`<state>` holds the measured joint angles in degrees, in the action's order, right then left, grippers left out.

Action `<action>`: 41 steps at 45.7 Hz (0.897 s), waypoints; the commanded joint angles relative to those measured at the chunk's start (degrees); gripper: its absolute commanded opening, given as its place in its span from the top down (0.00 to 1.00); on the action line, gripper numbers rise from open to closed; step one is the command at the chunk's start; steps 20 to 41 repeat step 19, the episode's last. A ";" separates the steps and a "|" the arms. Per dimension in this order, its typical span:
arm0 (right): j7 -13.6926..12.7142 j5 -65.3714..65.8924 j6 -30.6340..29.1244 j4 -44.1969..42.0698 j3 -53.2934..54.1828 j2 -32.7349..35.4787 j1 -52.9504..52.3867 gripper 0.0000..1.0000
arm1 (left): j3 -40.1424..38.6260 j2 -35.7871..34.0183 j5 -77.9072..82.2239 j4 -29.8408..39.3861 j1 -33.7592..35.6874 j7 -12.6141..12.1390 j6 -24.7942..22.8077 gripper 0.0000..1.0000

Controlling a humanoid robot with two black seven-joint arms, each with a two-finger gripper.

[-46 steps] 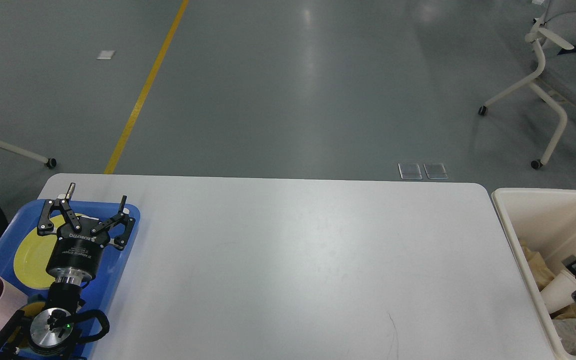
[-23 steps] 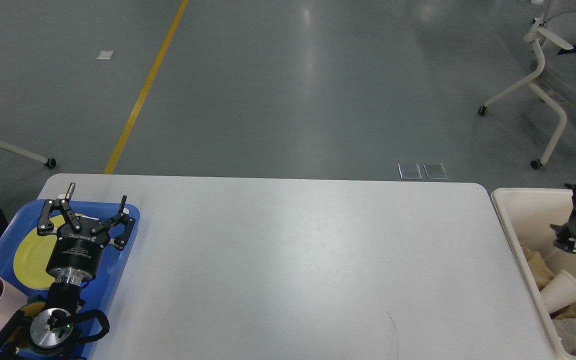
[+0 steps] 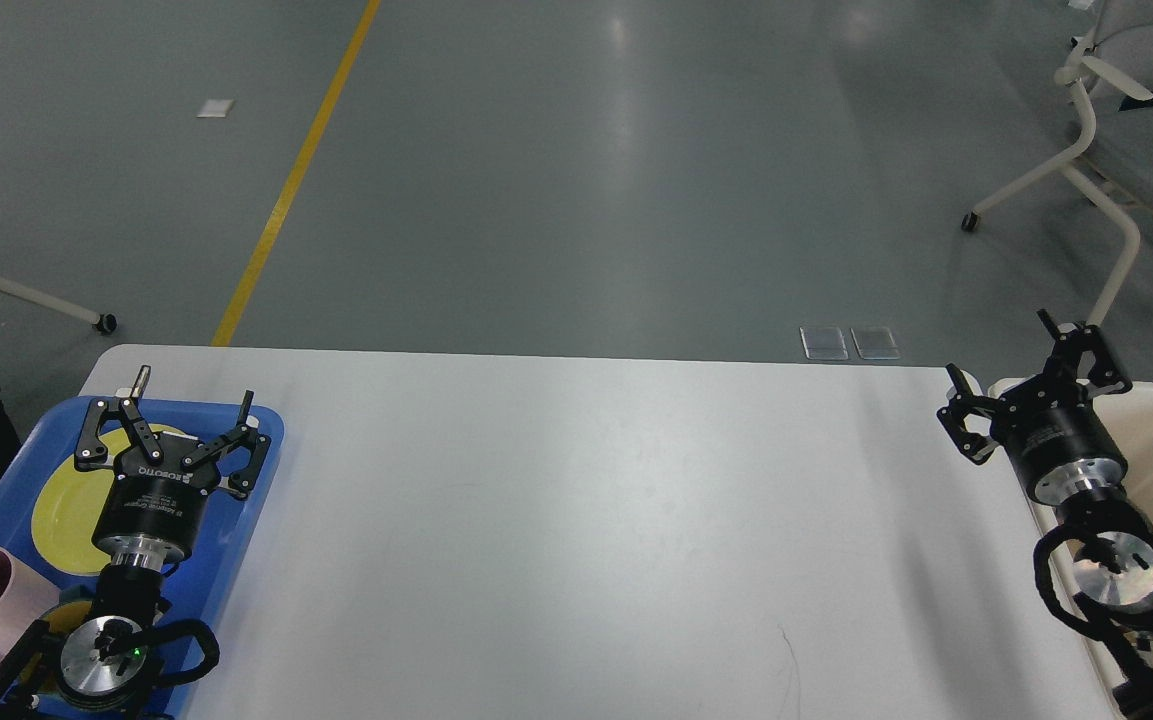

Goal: Tidy desktop

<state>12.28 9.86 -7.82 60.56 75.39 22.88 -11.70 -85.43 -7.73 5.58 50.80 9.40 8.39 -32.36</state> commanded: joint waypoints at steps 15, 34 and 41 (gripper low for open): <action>4.60 0.51 0.08 0.96 0.63 -2.84 2.04 0.00 | 0.00 0.00 -0.05 0.00 0.00 0.05 0.10 0.04; 4.59 0.42 -0.01 0.96 0.54 -2.84 1.95 0.00 | 0.00 0.00 0.04 0.00 0.00 -0.04 0.02 0.04; 4.59 0.42 -0.01 0.96 0.54 -2.84 1.95 0.00 | 0.00 0.00 0.04 0.00 0.00 -0.04 0.02 0.04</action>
